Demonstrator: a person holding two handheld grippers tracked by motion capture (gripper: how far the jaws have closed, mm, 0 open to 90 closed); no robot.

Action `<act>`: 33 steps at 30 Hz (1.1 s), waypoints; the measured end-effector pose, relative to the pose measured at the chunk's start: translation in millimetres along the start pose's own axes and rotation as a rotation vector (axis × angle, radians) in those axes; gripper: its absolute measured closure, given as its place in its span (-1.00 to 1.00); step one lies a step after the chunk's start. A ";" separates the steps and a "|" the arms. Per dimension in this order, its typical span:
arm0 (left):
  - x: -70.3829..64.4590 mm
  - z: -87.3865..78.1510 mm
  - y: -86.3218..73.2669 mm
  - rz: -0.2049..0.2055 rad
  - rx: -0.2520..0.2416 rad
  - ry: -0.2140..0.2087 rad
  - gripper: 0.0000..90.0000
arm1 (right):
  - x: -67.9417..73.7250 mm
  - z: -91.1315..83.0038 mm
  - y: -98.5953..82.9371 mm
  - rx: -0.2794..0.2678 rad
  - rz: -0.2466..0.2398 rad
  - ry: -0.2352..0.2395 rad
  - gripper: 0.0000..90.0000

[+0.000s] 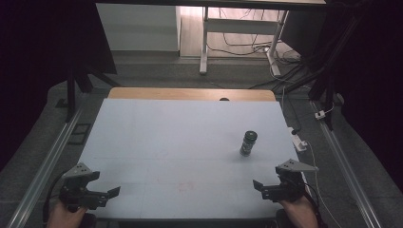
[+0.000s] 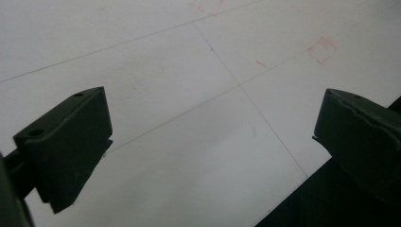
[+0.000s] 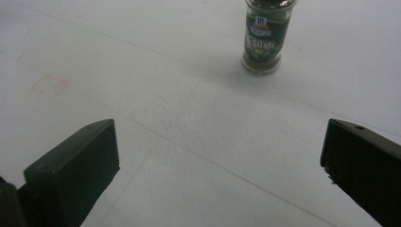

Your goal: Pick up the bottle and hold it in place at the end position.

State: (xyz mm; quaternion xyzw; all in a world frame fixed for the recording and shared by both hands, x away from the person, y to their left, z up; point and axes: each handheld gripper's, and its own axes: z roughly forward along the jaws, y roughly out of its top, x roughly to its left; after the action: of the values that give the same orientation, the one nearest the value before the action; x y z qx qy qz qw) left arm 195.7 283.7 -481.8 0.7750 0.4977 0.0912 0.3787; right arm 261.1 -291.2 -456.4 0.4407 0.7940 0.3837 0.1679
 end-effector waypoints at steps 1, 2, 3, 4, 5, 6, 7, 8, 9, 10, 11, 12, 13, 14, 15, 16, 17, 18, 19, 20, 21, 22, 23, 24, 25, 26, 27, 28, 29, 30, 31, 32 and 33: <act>-0.1 0.1 0.1 0.000 0.000 0.000 -1.00 | 0.5 -0.2 1.0 -0.005 0.001 0.000 -1.00; -0.3 0.0 0.0 0.002 0.000 0.000 -1.00 | 0.3 -0.3 1.7 -0.011 -0.003 0.000 -1.00; -0.3 -0.1 0.0 0.003 -0.001 0.000 -1.00 | 0.1 -0.2 2.2 -0.015 -0.004 0.001 -1.00; -0.3 -0.1 0.0 0.003 -0.001 0.000 -1.00 | 0.1 -0.2 2.2 -0.015 -0.004 0.001 -1.00; -0.2 -0.2 -0.1 0.003 -0.002 -0.001 -1.00 | -0.6 0.2 2.5 -0.017 -0.008 0.004 -1.00; -0.1 -0.3 -0.2 0.003 -0.002 -0.002 -1.00 | -0.9 0.6 2.6 -0.018 -0.007 0.007 -1.00; -0.1 -0.3 -0.2 0.003 -0.002 -0.002 -1.00 | -0.9 0.6 2.6 -0.018 -0.007 0.007 -1.00; -0.1 -0.4 -0.3 0.003 -0.002 -0.002 -1.00 | -1.6 1.5 3.0 -0.023 -0.005 0.015 -1.00; -0.2 -0.6 -0.5 0.003 -0.003 -0.001 -1.00 | -1.8 2.0 3.4 -0.025 -0.005 0.018 -1.00; -0.2 -0.6 -0.5 0.003 -0.003 -0.001 -1.00 | -1.9 2.7 4.0 -0.024 -0.009 0.022 -1.00; -0.4 -0.7 -0.6 0.000 -0.003 0.000 -1.00 | -1.9 2.7 4.0 -0.024 -0.009 0.022 -1.00; -0.3 -0.7 -0.7 -0.001 -0.004 0.000 -1.00 | -2.0 4.8 6.0 -0.025 -0.018 0.020 -1.00; -0.3 -0.7 -0.7 -0.002 -0.004 0.000 -1.00 | -2.2 6.0 7.2 -0.027 -0.021 0.018 -1.00; -0.3 -1.0 -0.9 -0.002 -0.005 0.000 -1.00 | -2.8 7.2 8.1 -0.030 -0.026 0.019 -1.00; -0.3 -1.0 -0.9 -0.002 -0.005 0.000 -1.00 | -3.4 8.2 8.9 -0.032 -0.027 0.021 -1.00; -0.3 -1.1 -1.0 -0.003 -0.005 0.001 -1.00 | -4.1 9.2 9.4 -0.033 -0.025 0.022 -1.00; -0.4 -1.1 -1.1 -0.004 -0.006 0.001 -1.00 | -4.7 10.3 9.7 -0.035 -0.023 0.025 -1.00; -0.6 -1.1 -1.2 -0.002 -0.005 0.001 -1.00 | -5.1 11.4 10.0 -0.035 -0.021 0.026 -1.00; -0.6 -1.1 -1.2 -0.002 -0.005 0.001 -1.00 | -5.8 12.4 10.3 -0.034 -0.023 0.028 -1.00; -0.9 -1.0 -1.2 0.000 -0.004 0.002 -1.00 | -6.0 13.5 10.6 -0.034 -0.023 0.030 -1.00; -1.2 -1.0 -1.2 0.002 -0.003 0.003 -1.00 | -6.1 14.4 11.0 -0.035 -0.028 0.029 -1.00; -2.1 -0.9 -1.1 0.007 -0.002 0.007 -1.00 | -6.3 15.4 11.5 -0.038 -0.031 0.028 -1.00; -2.1 -0.9 -1.1 0.007 -0.002 0.007 -1.00 | -6.5 16.6 12.2 -0.043 -0.032 0.029 -1.00; -2.1 -0.8 -1.0 0.011 -0.002 0.008 -1.00 | -6.8 17.5 13.0 -0.044 -0.034 0.026 -1.00; -2.2 -0.8 -1.0 0.011 -0.002 0.009 -1.00 | -7.3 18.8 13.9 -0.045 -0.035 0.023 -1.00; -2.3 -0.8 -1.0 0.011 -0.002 0.009 -1.00 | -7.8 20.4 14.7 -0.047 -0.033 0.020 -1.00; -2.4 -0.8 -1.0 0.011 -0.003 0.010 -1.00 | -8.6 22.0 15.5 -0.046 -0.033 0.017 -1.00; -2.7 -0.8 -1.1 0.011 -0.004 0.013 -1.00 | -9.5 23.8 16.4 -0.043 -0.033 0.017 -1.00; -2.7 -0.8 -1.1 0.011 -0.004 0.013 -1.00 | -10.3 25.5 17.1 -0.043 -0.031 0.016 -1.00; -2.9 -0.8 -1.1 0.013 -0.003 0.015 -1.00 | -11.2 26.9 17.8 -0.042 -0.033 0.018 -1.00; -2.9 -0.8 -1.1 0.013 -0.003 0.015 -1.00 | -11.8 28.0 18.5 -0.044 -0.034 0.021 -1.00; -3.0 -0.8 -1.1 0.014 -0.003 0.016 -1.00 | -11.8 28.0 18.5 -0.044 -0.034 0.021 -1.00; -3.3 -0.8 -1.0 0.017 -0.002 0.017 -1.00 | -12.3 30.1 19.6 -0.056 -0.039 0.028 -1.00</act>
State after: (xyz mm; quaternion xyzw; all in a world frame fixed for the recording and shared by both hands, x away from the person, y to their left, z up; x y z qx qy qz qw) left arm 193.0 281.5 -481.1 0.7779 0.4942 0.1017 0.3747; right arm 297.4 -281.3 -462.0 0.4149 0.7936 0.4085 0.1768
